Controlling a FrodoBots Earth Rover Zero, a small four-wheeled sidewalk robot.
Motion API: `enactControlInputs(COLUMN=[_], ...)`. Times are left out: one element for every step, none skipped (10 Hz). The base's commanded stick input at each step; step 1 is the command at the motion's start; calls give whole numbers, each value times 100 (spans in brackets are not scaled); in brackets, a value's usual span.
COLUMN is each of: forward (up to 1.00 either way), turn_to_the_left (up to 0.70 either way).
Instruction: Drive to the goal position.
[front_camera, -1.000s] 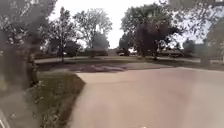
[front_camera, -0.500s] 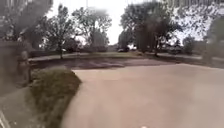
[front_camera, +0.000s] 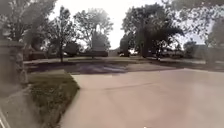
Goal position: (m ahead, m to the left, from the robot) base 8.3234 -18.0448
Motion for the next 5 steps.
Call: enactControlInputs(forward=[70, 70, 70, 70, 70], turn_to_the_left=[0, 0, 0, 0, 0])
